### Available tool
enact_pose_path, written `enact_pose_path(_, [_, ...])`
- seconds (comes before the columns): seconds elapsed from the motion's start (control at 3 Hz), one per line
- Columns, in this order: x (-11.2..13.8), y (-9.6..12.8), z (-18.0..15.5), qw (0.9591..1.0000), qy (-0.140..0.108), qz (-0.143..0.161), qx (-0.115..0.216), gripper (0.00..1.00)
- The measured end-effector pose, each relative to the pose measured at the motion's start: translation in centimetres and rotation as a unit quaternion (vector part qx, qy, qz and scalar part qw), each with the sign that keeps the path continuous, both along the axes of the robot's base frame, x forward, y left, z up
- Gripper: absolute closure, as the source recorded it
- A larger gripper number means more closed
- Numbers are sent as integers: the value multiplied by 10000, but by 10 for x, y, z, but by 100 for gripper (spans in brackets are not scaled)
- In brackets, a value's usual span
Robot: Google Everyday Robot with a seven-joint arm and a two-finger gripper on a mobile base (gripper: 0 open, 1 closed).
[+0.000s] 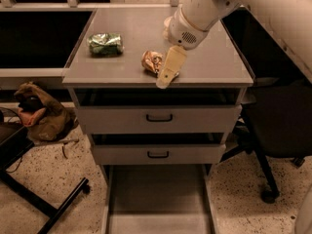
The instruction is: Place orange can into bottom drawer
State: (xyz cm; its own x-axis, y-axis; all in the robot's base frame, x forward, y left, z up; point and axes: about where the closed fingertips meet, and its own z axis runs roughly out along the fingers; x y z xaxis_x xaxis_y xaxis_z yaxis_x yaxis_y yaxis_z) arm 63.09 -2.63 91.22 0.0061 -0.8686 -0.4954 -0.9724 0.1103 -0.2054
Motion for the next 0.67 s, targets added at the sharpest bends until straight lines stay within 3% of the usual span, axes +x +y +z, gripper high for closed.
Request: enact_pose_path(0.67, [7, 8, -5, 9999, -55, 65, 86, 0])
